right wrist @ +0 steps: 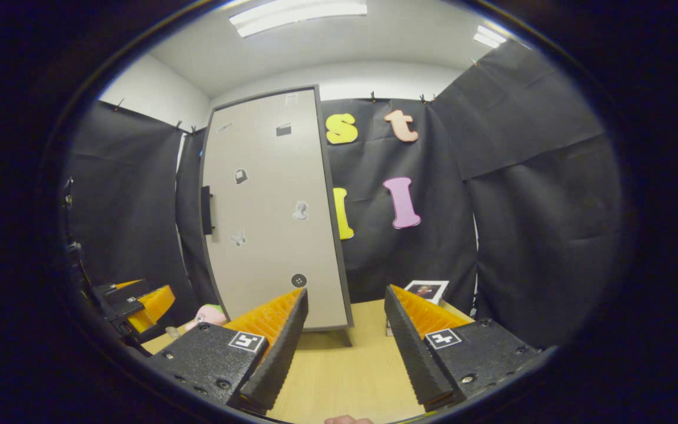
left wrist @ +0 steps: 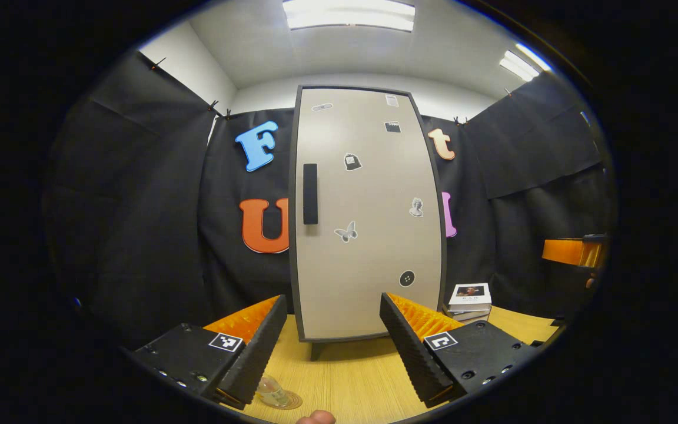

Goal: Open the cabinet door with the right hand, grasp the bottle in the cabinet with the left hand and place it on the coaster, then close the cabinet door with the right hand.

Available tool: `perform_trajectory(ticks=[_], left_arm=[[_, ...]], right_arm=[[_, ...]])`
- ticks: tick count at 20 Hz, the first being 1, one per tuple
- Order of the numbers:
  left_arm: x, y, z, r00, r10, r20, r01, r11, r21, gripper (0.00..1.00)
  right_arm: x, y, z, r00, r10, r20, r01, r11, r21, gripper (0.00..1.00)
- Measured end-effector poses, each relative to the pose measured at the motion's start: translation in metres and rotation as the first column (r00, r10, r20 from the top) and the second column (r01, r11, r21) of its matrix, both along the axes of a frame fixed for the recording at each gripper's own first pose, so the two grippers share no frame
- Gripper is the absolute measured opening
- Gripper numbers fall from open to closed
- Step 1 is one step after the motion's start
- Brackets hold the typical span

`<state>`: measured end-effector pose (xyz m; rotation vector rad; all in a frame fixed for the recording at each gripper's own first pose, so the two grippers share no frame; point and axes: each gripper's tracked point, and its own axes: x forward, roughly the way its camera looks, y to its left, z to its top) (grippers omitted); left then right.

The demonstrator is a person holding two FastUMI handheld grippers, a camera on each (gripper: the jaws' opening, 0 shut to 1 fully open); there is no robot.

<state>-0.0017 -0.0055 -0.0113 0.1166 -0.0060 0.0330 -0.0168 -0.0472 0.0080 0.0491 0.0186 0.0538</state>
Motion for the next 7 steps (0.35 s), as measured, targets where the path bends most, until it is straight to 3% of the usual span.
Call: perform_trajectory(ticks=[7], left_arm=[[0.0049,-0.0033,0.0005,1.000,-0.011,0.004,0.011,1.000,-0.005,0.96]], right_arm=[[0.0041,-0.0027,0.0001,1.000,-0.008,-0.001,0.008,1.000,0.006,0.85]])
